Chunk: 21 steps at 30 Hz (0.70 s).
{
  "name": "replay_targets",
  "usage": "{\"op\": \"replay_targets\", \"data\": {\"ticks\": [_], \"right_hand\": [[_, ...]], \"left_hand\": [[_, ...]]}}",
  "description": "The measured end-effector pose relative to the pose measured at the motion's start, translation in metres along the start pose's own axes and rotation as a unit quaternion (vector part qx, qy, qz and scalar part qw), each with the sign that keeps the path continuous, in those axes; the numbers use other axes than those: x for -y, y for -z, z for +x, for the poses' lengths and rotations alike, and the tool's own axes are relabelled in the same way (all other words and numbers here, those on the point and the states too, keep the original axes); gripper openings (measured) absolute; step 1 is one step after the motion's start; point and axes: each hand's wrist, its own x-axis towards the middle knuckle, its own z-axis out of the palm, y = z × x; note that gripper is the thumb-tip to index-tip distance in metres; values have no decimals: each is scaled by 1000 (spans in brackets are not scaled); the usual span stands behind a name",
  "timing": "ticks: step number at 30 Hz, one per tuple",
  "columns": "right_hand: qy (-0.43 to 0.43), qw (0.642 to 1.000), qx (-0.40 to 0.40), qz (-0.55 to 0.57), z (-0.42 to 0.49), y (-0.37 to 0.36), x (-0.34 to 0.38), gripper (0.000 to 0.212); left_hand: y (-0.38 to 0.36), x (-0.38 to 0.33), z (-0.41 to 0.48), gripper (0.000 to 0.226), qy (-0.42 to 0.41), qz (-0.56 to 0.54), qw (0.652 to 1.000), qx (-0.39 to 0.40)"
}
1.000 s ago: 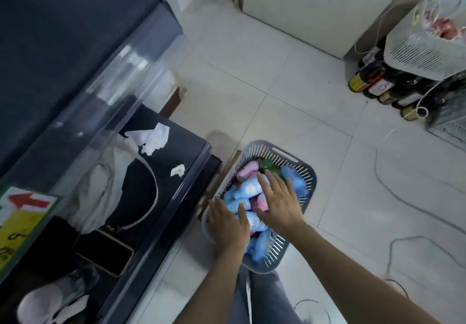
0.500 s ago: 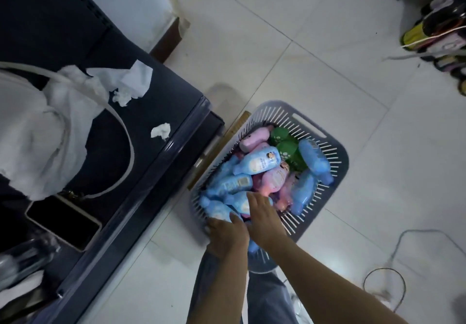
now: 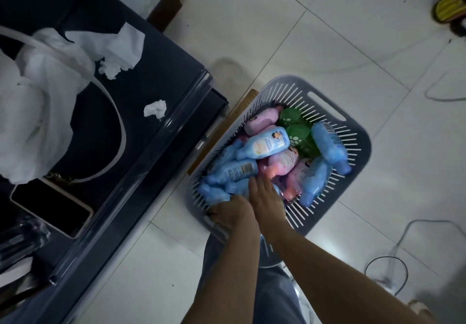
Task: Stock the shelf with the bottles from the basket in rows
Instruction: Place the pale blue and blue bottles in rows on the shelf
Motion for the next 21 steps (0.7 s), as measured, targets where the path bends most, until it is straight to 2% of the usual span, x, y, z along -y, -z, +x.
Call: {"op": "replay_targets", "data": {"ticks": [1,3,5,6,9,13,16,19,21], "right_hand": [[-9,1000,3,-5,2,-1,-5,63],[-15,999,-16,-24,12,-8,-17,59],[-4,1000,-15,-10,18,-14,-27,66],[1,1000,-3,-4,18,-17,-30,70],[13,999,-42,29,18,-13,-29,77],[12,988,-57,140,18,-10,-23,69],[-7,983,-42,180,21,-6,-23,77],[-48,962,-26,269,21,8,-25,82],[-82,945,9,317,15,26,-25,77]], "left_hand": [[0,-2,-1,103,6,-29,999,-19],[0,-4,-3,94,6,-4,1000,-24],[3,-4,-4,75,-41,95,994,-41],[3,-1,-3,74,-57,140,988,-42],[-2,8,11,76,-106,152,983,-11],[0,16,31,62,-129,206,968,57],[2,11,30,67,-128,261,954,68],[3,1,16,59,-135,232,961,68],[7,-3,3,58,-159,218,960,74]]}}
